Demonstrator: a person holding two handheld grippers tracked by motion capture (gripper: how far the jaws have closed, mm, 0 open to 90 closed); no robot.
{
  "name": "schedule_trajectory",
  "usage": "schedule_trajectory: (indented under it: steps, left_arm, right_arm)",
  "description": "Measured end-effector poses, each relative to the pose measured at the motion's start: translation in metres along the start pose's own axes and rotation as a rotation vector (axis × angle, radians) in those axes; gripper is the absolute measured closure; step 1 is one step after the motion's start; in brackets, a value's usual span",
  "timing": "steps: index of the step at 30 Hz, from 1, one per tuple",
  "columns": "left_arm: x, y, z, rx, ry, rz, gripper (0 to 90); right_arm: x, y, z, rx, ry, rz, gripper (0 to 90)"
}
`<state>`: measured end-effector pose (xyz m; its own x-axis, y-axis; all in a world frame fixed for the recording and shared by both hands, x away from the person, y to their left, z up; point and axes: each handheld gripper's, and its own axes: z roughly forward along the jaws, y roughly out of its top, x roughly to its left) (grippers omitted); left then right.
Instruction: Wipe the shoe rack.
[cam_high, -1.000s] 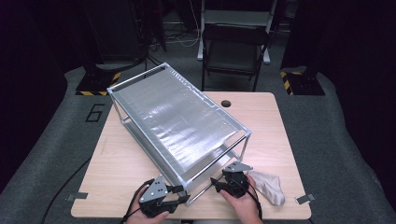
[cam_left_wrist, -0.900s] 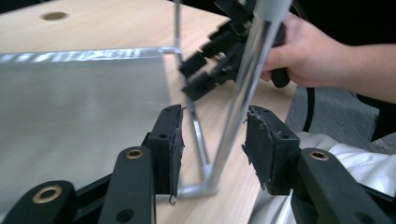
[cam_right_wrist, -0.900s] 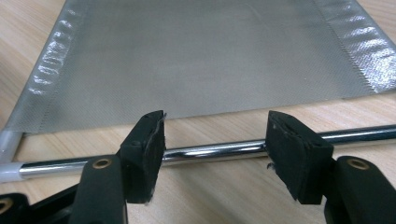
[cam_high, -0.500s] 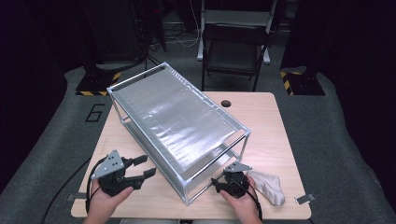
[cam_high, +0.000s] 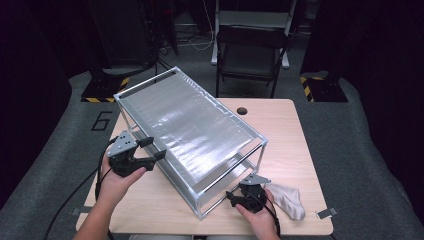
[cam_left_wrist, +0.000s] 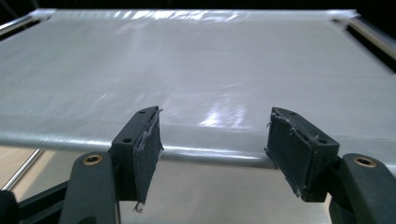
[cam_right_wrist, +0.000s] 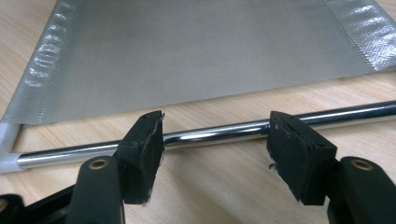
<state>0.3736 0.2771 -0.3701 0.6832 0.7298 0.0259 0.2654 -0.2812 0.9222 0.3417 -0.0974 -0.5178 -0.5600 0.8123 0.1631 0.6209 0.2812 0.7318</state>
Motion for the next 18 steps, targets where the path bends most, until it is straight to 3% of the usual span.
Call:
schedule_trajectory:
  steps: [2,6,7,10,13,14,18]
  left_arm:
    - [0.001,-0.001,0.004,-0.01,0.016,0.02,32.3]
    - [0.002,0.0,0.012,-0.005,0.023,0.023,32.0]
    - [0.001,0.0,0.018,-0.007,0.01,0.007,31.8]
    - [0.0,0.0,0.021,-0.003,0.002,0.006,31.8]
    - [-0.002,0.0,0.021,-0.008,0.012,0.006,31.9]
    - [-0.002,0.0,0.021,-0.003,0.016,0.007,31.9]
    - [-0.007,0.0,0.02,0.003,0.027,0.005,31.9]
  right_arm:
    - [0.0,0.001,0.001,-0.014,-0.022,-0.013,35.1]
    - [0.001,0.003,0.002,-0.022,-0.028,-0.012,33.7]
    - [0.004,0.006,0.002,-0.02,-0.016,-0.023,31.9]
    - [0.009,0.008,0.004,-0.032,-0.015,-0.018,31.0]
    - [0.016,0.009,0.007,-0.023,-0.034,-0.041,27.9]
    - [0.016,0.008,0.008,-0.018,-0.048,-0.071,27.5]
    - [0.018,0.008,0.009,-0.028,-0.072,-0.079,27.0]
